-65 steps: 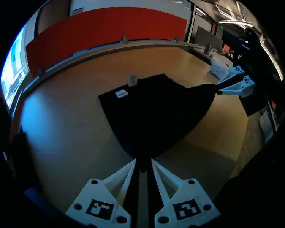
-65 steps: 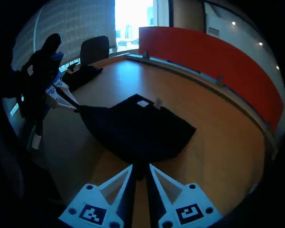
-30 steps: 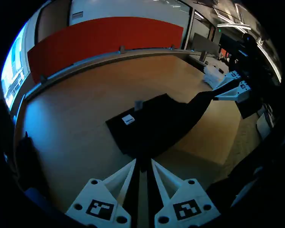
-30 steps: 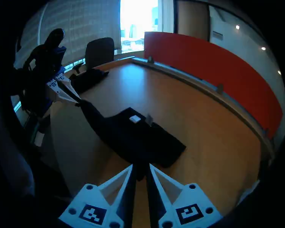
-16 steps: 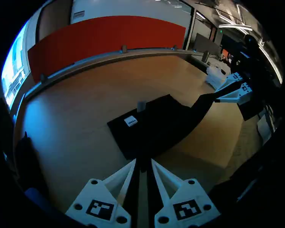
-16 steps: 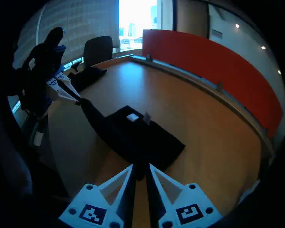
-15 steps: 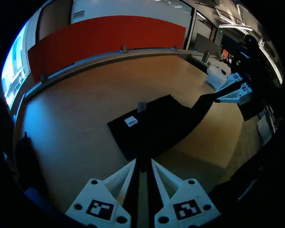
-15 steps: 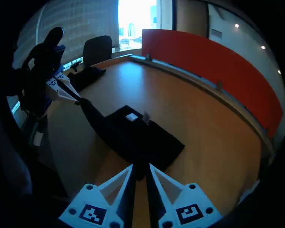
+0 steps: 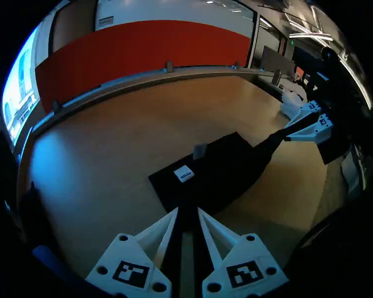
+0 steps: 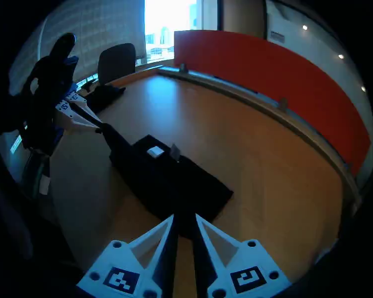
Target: Fold towel
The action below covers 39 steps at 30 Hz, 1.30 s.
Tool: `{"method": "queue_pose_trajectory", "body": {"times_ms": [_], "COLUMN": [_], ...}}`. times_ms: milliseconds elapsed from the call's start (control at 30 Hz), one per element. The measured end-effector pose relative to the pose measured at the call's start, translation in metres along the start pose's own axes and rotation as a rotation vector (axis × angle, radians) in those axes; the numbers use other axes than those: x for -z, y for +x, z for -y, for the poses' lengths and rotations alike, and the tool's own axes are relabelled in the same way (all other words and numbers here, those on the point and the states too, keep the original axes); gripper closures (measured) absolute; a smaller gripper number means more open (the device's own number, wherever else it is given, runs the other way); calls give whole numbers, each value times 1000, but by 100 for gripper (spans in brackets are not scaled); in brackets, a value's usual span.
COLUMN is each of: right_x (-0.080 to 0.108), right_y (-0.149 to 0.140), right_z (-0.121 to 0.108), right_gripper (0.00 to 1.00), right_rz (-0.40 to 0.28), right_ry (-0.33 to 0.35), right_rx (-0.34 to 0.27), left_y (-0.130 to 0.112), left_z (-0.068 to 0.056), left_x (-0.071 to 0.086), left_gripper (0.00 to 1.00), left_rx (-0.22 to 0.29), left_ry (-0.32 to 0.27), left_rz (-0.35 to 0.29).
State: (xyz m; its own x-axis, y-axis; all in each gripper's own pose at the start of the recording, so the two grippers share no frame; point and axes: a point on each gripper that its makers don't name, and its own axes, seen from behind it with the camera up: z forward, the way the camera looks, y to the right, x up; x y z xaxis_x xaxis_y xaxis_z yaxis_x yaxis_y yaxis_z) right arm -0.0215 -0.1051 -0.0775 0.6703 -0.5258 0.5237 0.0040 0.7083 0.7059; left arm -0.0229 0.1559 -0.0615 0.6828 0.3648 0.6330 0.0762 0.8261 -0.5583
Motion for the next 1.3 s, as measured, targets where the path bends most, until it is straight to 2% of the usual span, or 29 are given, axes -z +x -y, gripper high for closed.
{"method": "queue_pose_trajectory", "body": {"times_ms": [367,633,1067,1300], "right_x": [-26,-39,-66,-74], "right_y": [4,0,-6,-3], "right_z": [-23,-28,-42,-47], "right_gripper": [84,84,83,83], "right_rz": [18,32,65,71], "right_ry": [-22,-23,-40,-47], "right_rx": [-29,-43,-56,-57], "left_y": [4,1,-3,-5], "left_z": [12,16,27,33], "left_x": [-30,-42,-70,-78], "left_gripper": [88,88,88,88], "left_rx": [-9,-8,-1,2], "left_ry": [10,11,37,49], "left_rz": [14,22,37,47]}}
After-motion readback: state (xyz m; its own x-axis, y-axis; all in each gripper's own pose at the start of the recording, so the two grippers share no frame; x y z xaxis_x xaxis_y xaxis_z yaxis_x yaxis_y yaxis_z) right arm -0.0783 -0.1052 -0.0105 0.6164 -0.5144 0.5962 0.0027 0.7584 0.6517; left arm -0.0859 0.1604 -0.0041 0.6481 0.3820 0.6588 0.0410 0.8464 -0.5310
